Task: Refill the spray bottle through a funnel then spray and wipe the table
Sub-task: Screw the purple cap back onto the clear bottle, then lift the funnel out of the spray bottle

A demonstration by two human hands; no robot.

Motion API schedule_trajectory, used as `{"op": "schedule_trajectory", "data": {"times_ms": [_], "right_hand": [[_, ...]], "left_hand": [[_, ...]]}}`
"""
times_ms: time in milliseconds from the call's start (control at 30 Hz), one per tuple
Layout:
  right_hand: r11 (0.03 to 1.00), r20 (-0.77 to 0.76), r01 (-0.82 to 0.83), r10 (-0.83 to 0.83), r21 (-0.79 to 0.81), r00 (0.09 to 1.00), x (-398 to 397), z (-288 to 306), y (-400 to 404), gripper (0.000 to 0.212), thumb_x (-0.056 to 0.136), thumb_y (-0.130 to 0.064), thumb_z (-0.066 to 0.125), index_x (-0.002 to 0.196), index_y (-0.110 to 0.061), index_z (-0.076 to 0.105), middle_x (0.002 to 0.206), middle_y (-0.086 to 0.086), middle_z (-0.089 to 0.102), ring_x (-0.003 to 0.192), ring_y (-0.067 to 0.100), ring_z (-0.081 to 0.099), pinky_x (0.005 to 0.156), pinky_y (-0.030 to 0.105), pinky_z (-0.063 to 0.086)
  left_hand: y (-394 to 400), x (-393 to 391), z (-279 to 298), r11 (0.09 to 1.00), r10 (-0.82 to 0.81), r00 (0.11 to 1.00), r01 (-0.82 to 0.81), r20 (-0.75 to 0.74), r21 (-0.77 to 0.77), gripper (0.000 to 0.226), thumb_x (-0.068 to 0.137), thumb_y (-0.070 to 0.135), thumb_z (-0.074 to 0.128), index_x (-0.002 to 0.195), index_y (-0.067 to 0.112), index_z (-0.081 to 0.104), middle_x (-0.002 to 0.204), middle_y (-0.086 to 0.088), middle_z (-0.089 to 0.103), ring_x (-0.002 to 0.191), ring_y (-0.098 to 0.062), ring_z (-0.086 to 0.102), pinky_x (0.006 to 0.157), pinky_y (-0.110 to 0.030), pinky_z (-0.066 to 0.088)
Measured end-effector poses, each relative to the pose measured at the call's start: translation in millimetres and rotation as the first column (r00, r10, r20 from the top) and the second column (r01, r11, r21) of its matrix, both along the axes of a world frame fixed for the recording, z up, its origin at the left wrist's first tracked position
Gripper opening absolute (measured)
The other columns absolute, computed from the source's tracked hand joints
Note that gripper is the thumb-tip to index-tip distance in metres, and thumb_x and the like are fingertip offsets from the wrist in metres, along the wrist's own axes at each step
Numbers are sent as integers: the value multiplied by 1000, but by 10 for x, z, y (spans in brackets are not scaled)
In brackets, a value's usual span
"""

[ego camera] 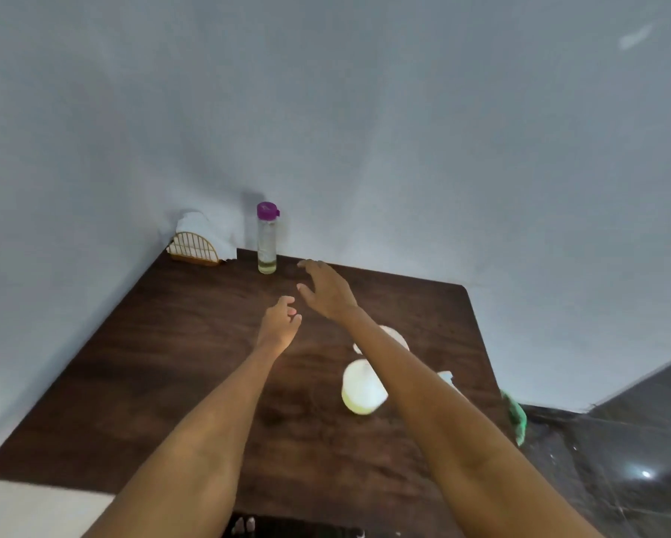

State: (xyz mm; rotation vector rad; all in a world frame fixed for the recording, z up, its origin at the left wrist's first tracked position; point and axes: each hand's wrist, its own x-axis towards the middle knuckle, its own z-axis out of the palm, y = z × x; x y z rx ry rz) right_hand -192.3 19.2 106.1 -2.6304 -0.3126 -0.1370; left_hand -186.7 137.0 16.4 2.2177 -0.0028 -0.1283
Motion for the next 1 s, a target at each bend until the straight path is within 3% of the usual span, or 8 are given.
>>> {"op": "schedule_trajectory", "data": {"times_ms": [200,333,500,567,633,733,867,1000], "right_hand": [[983,118,67,-88,172,989,-805,63,-357,34,92,-18,53,125,-11,53,121,7,59,109,22,58,91,32,46],[932,129,239,-281,273,951,-1064,58,-662,32,93,-20,51,123,-10,54,122,8,59,114,23,55,93,36,48],[780,-144,606,-589,157,795,-1288,-189,-948,45,96,-33,46,133,-9,40,133,14,48,124,28,45,92,36,46],[706,-319,672,-599,224,735,-1311,-297,-1017,38,97,-31,43,127,-6,43,125,14,55,111,28,56,82,32,48],[666,-383,679,-567,307,729,-1301,-385,-1085,20,97,-20,42,106,-6,54,111,15,64,86,24,64,63,24,48],[747,-327,604,-517,279,791,-1244,-406,-1203,18,95,-9,44,93,-4,61,98,17,68,70,23,64,57,23,47],[888,-208,447,-420,105,883,-1062,-300,-1346,27,96,-10,43,110,-5,65,112,11,67,99,27,64,81,28,49],[946,-188,319,-302,63,935,-859,-287,-1326,26,95,-8,48,113,-7,67,118,11,66,104,25,62,89,29,50]], "left_hand": [[-136,-978,-135,1000,9,998,-7,-68,30,40,89,12,55,129,8,50,115,-10,66,110,-24,61,96,-33,46],[-195,-1303,-232,999,15,995,-12,-98,36,35,86,10,56,121,6,56,110,-13,68,106,-26,63,95,-36,49],[-299,-1397,-246,997,-12,992,20,-124,69,29,86,13,55,113,9,62,109,-10,69,104,-24,64,92,-34,51],[-357,-1365,-231,997,-22,994,31,-111,77,27,87,13,55,112,7,64,110,-11,69,104,-25,63,90,-33,51],[-419,-1301,-184,999,-15,996,19,-87,44,24,88,13,54,107,5,66,107,-13,69,101,-28,64,87,-33,52],[-502,-1139,-80,994,45,994,-54,-97,-95,16,90,14,52,91,8,67,96,-14,70,91,-31,66,81,-39,56],[-552,-905,145,966,74,986,-107,-148,-233,23,94,18,52,101,1,65,99,-18,71,72,-21,63,71,-31,55],[-654,-737,306,946,43,985,-94,-168,-309,30,92,27,58,103,1,66,98,-17,71,63,-13,62,63,-23,54]]}}
